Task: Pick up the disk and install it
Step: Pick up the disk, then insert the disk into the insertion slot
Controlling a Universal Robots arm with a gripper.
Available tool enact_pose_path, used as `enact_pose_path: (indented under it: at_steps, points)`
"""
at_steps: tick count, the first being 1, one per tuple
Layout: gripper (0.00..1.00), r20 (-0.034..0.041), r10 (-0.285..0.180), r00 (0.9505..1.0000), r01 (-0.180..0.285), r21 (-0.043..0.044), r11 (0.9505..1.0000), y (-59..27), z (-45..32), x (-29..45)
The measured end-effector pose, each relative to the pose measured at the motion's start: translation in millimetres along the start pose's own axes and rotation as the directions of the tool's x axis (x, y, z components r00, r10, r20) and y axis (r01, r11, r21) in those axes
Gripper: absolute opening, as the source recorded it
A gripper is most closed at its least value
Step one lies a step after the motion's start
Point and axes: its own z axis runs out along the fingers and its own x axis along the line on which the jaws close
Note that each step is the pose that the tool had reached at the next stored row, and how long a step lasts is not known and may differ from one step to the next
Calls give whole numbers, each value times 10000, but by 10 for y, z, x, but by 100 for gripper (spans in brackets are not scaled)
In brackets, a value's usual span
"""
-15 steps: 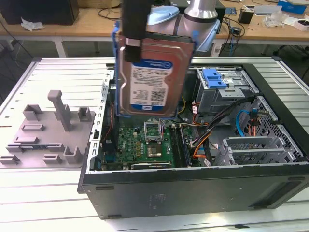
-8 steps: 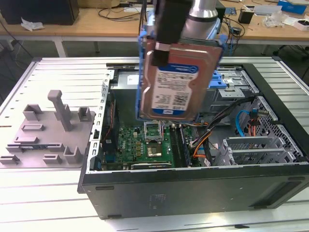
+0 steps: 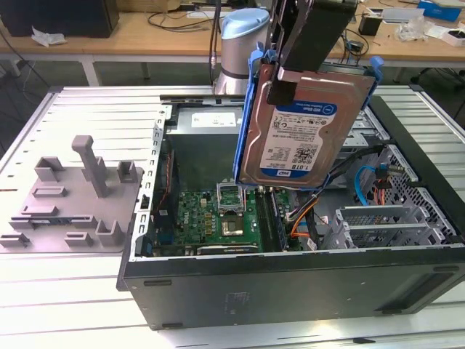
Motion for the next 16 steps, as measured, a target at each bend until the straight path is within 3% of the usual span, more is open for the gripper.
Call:
enact_pose_path:
  at_steps: [10, 16]
  points:
    - [37, -7, -17, 10000, 17, 18, 10000, -4, -1, 1]
    - [37, -42, -88, 10000, 88, 123, 9999, -3, 0, 1]
